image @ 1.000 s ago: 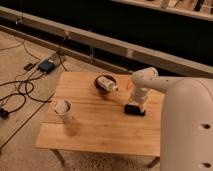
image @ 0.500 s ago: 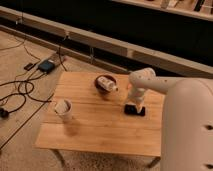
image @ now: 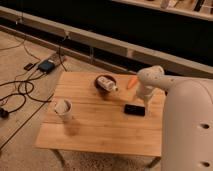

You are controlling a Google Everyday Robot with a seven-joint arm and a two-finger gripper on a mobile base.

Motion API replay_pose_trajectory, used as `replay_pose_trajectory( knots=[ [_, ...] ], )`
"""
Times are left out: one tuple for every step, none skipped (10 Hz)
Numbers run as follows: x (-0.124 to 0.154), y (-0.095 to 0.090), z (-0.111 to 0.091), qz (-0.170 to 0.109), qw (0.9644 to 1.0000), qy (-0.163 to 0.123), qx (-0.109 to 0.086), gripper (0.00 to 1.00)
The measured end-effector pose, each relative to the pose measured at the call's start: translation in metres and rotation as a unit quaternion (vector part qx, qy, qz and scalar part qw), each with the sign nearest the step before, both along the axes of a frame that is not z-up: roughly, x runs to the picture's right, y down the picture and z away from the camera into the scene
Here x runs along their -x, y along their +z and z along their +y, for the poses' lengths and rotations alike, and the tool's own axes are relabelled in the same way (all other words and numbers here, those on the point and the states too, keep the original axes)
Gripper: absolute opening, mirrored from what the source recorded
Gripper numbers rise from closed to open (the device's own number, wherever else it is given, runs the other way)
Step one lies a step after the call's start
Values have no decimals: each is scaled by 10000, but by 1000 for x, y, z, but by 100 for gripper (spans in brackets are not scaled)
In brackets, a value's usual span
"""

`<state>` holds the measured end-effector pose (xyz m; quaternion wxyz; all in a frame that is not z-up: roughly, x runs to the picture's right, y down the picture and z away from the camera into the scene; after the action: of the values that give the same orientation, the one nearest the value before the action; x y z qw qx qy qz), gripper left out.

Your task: Push the eraser across the table

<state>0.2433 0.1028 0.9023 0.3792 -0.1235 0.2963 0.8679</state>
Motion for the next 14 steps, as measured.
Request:
replay_pose_trajectory(
  knots=[
    [-4, 6, -3, -34, 10000, 50, -66, 65],
    [-2, 10, -4, -97, 9999, 72, -104, 65],
    [0, 13, -3, -179, 9997, 110, -135, 65],
    [0, 16, -1, -246, 9995, 156, -154, 65],
    [0, 18, 4, -302, 9992, 204, -151, 65],
    [-1, 18, 7, -326, 9991, 231, -145, 65],
    [-4, 18, 13, -343, 9990, 251, -124, 65],
    [-6, 18, 14, -345, 9990, 257, -119, 65],
    [-7, 16, 18, -354, 9990, 257, -101, 65],
    [-2, 15, 19, -405, 9989, 233, -92, 65],
    [5, 14, 18, -468, 9986, 213, -91, 65],
    [15, 13, 17, -553, 9982, 189, -91, 65],
    [25, 11, 17, -645, 9977, 165, -82, 65],
    [38, 10, 16, -758, 9970, 120, -73, 65]
  ],
)
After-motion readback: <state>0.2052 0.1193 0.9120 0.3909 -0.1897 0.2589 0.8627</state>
